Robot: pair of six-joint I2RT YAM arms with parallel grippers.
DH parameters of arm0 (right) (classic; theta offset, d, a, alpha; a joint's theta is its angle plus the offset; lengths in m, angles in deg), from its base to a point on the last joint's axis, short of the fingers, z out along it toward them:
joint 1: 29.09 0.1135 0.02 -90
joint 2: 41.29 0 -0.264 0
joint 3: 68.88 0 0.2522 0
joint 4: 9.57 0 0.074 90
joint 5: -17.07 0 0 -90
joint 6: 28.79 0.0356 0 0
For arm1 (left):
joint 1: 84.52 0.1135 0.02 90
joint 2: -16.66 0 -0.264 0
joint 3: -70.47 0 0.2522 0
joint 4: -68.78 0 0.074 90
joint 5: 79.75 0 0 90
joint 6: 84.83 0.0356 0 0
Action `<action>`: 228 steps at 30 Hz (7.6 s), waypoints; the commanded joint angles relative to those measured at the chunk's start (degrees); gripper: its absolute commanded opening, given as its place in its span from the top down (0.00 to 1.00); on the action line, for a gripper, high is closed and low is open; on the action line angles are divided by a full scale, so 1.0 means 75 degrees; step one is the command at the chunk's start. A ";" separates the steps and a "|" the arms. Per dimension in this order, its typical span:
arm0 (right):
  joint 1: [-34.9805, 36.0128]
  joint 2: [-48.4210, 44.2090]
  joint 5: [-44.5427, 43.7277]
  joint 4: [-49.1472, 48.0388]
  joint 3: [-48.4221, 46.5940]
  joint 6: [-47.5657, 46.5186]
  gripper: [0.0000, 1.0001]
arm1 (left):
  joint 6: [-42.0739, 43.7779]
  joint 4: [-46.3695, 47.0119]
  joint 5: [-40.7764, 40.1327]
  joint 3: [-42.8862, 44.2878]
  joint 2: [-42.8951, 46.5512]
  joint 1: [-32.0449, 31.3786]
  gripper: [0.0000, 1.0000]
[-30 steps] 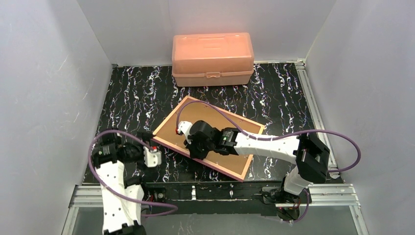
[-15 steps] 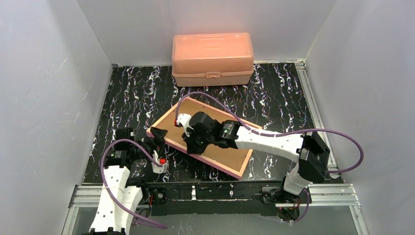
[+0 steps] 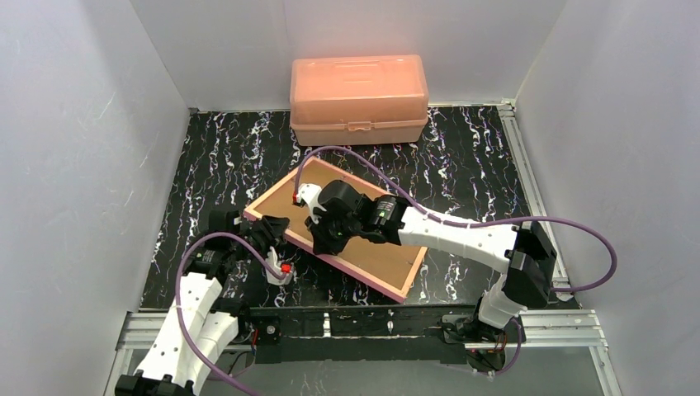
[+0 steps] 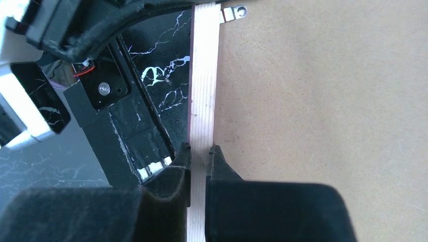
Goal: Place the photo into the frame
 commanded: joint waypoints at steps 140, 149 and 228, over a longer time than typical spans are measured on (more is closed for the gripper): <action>-0.4512 -0.5396 -0.1597 -0.4492 0.6730 0.5243 0.90 | -1.2834 -0.3396 -0.1397 0.4972 -0.2500 0.1219 0.01; -0.4639 -0.4628 -0.1772 -0.4964 0.7288 0.4798 0.82 | -1.2672 -0.3273 -0.1241 0.4851 -0.2873 0.1821 0.01; -0.7881 0.0117 -0.4859 -1.2681 0.8419 -0.1231 0.01 | -1.6147 1.3070 -0.3077 -0.2518 -0.5958 0.2289 0.02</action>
